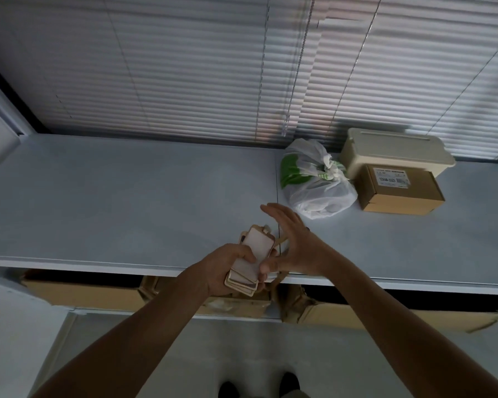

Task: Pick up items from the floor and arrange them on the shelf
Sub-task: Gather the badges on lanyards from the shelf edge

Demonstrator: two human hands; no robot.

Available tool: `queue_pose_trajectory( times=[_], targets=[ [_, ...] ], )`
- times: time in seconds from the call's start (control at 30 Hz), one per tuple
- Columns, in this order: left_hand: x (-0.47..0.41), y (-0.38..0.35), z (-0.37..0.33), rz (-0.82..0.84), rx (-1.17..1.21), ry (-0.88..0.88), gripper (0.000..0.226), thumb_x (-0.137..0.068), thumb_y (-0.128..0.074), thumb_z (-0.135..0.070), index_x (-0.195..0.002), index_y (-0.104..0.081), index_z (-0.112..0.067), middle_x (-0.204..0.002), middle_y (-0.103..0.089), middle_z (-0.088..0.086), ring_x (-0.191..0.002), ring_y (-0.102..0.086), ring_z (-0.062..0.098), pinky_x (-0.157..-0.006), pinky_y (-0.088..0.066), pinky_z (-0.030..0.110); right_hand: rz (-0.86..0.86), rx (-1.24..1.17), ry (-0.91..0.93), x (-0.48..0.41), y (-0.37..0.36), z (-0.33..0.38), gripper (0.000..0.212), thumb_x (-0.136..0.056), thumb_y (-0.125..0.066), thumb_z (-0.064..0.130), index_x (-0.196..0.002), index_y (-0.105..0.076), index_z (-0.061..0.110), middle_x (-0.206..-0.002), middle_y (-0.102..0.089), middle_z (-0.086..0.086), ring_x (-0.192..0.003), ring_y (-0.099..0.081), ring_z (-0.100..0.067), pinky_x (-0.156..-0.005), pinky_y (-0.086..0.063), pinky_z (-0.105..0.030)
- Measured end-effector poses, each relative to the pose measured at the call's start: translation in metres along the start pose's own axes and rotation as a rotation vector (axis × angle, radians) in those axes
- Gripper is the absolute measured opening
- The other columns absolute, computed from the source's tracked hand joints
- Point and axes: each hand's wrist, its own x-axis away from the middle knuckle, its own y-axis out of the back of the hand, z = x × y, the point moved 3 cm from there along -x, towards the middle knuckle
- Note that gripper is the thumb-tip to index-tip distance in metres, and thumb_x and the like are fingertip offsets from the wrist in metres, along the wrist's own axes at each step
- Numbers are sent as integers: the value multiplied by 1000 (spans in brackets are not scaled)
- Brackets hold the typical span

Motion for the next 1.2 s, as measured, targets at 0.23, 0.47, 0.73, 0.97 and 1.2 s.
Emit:
queue_pose_trajectory(
  times=[0.23, 0.47, 0.73, 0.97, 1.2],
  targets=[
    [-5, -9, -3, 105, -79, 89, 36, -72, -53, -6, -107, -55, 2, -82, -62, 15, -65, -60, 23, -65, -50, 34, 215, -163, -63, -13, 8, -16, 71, -74, -84, 36, -136, -50, 43, -136, -53, 16, -119, -53, 0, -95, -48, -22],
    [17, -35, -60, -389, -1720, -10, 40, -88, -57, -28, -122, -56, -7, -110, -64, 12, -84, -54, 18, -65, -42, 25, 345, 231, 100, -20, 35, -9, 95, -78, -81, 31, -155, -25, 34, -165, -15, 13, -148, -5, -3, -117, -11, -29],
    [25, -41, -71, -799, -2229, -140, 46, -84, -54, -30, -124, -49, -8, -122, -58, 10, -112, -56, 28, -92, -41, 41, -70, 578, 347, -47, 22, 6, 98, -62, -79, 58, -141, -41, 14, -153, -36, -7, -144, -29, -26, -121, -27, -47],
    [30, -25, -70, -966, -2194, -122, 53, -83, -56, -28, -131, -44, -10, -128, -53, 10, -118, -51, 28, -97, -39, 43, -188, 482, 180, -44, 39, 9, 64, -70, -80, 41, -123, -50, 23, -125, -51, 2, -115, -51, -17, -101, -46, -37],
    [31, -13, -67, -993, -2095, -269, 51, -81, -57, -29, -128, -45, -12, -121, -55, 6, -111, -54, 25, -89, -41, 39, 1, 590, 222, -54, 19, 7, 40, -86, -65, 38, -122, -60, 22, -143, -50, -2, -135, -42, -22, -111, -39, -42]
  ],
)
